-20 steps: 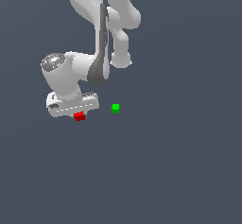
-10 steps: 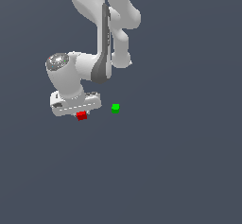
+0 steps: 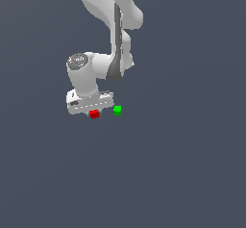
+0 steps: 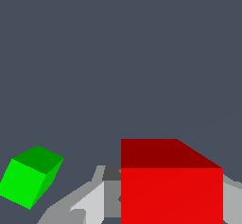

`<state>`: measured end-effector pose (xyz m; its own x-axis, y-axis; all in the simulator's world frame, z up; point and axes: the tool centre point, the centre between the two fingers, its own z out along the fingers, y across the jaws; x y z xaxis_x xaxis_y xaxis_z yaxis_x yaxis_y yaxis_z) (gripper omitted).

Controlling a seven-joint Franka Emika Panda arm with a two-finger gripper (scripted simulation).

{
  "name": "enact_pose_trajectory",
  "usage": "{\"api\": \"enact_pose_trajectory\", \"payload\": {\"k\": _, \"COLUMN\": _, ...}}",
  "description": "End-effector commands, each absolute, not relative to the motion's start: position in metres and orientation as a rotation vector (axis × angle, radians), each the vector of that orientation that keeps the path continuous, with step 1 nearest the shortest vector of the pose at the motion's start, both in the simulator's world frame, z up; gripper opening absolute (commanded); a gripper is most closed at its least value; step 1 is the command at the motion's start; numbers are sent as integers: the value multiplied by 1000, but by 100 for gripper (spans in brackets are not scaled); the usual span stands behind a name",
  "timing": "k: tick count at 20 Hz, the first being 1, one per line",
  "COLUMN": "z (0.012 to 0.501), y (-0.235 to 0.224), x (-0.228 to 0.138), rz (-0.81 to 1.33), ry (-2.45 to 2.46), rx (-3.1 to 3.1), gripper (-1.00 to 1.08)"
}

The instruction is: Stack the red cube on top of the green cube.

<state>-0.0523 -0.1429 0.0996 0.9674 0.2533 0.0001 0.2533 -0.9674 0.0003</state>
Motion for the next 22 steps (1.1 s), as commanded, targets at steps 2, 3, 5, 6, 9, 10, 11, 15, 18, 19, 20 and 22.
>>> {"api": "enact_pose_trajectory", "payload": {"k": 2, "z": 91, "y": -117, "x": -70, "rz": 1, "ry": 403, "rx": 3115, "gripper": -100}}
{"api": "enact_pose_trajectory", "payload": {"k": 3, "z": 88, "y": -109, "x": -75, "rz": 1, "ry": 403, "rx": 3115, "gripper": -100}}
{"api": "enact_pose_trajectory", "payload": {"k": 5, "z": 84, "y": -95, "x": -84, "rz": 1, "ry": 403, "rx": 3115, "gripper": -100}}
{"api": "enact_pose_trajectory", "payload": {"k": 6, "z": 81, "y": -88, "x": -89, "rz": 1, "ry": 403, "rx": 3115, "gripper": -100}}
{"api": "enact_pose_trajectory", "payload": {"k": 9, "z": 75, "y": -69, "x": -101, "rz": 0, "ry": 403, "rx": 3116, "gripper": -100}}
{"api": "enact_pose_trajectory", "payload": {"k": 10, "z": 73, "y": -63, "x": -104, "rz": 0, "ry": 403, "rx": 3116, "gripper": -100}}
{"api": "enact_pose_trajectory", "payload": {"k": 11, "z": 71, "y": -58, "x": -107, "rz": 0, "ry": 403, "rx": 3116, "gripper": -100}}
{"api": "enact_pose_trajectory", "payload": {"k": 15, "z": 65, "y": -41, "x": -118, "rz": 0, "ry": 403, "rx": 3116, "gripper": -100}}
{"api": "enact_pose_trajectory", "payload": {"k": 18, "z": 62, "y": -33, "x": -122, "rz": 0, "ry": 403, "rx": 3116, "gripper": -100}}
{"api": "enact_pose_trajectory", "payload": {"k": 19, "z": 62, "y": -32, "x": -122, "rz": 0, "ry": 403, "rx": 3116, "gripper": -100}}
{"api": "enact_pose_trajectory", "payload": {"k": 20, "z": 61, "y": -31, "x": -123, "rz": 0, "ry": 402, "rx": 3116, "gripper": -100}}
{"api": "enact_pose_trajectory", "payload": {"k": 22, "z": 61, "y": -31, "x": -122, "rz": 0, "ry": 402, "rx": 3116, "gripper": -100}}
